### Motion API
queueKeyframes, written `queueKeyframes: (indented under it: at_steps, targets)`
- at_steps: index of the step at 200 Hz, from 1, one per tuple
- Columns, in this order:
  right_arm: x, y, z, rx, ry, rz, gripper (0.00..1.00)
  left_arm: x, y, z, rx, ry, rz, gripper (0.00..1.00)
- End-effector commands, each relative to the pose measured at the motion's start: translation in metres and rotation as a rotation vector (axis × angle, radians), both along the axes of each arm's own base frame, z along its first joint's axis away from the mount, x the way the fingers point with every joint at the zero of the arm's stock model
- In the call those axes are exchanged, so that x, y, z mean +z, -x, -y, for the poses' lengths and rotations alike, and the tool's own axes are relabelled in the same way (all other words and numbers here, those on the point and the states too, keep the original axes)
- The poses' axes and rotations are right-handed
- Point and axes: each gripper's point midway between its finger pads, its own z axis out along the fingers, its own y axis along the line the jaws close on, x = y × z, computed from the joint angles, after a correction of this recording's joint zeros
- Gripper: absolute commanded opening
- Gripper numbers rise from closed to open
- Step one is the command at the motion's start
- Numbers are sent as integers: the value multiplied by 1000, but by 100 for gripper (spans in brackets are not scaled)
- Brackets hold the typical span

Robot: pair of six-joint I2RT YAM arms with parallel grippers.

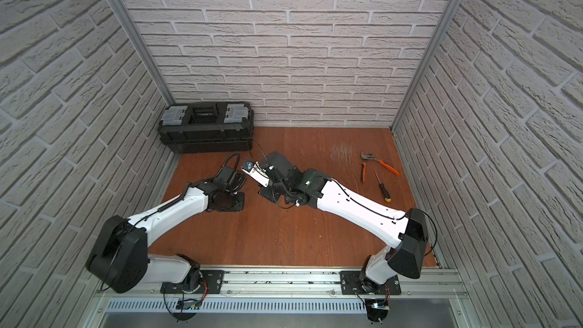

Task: Open the lipstick cap
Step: Place the cover at the center of the board.

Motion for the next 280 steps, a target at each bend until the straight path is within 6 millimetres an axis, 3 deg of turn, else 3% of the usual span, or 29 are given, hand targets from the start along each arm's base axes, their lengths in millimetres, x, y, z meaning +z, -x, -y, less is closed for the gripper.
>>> queueKeyframes:
  at_steps: [1, 91, 124, 149, 174, 205, 246, 280]
  targets:
    - [13, 1, 1, -13, -34, 26, 3, -1, -19, 2, -1, -29, 62, 12]
    - [6, 2, 1, -14, -12, 27, 3, -28, -26, 7, -28, -55, 18, 14]
    - [2, 1, 1, -21, -6, 23, 3, -33, -22, 7, -31, -60, 1, 30]
    - [3, 2, 1, -21, -6, 23, 3, -26, -22, 5, -27, -60, 9, 40]
    - [2, 3, 1, -22, -11, 23, 3, -5, -24, 3, -15, -50, 35, 43]
    - [-6, 1, 0, -29, -13, 17, 3, 43, -24, 1, 8, 33, 87, 49]
    - [-15, 1, -9, -25, -39, -9, 3, 118, -21, 12, 42, 396, 117, 55]
    - [-22, -1, -21, -16, -74, -34, 3, 158, -8, 24, 9, 577, 97, 56]
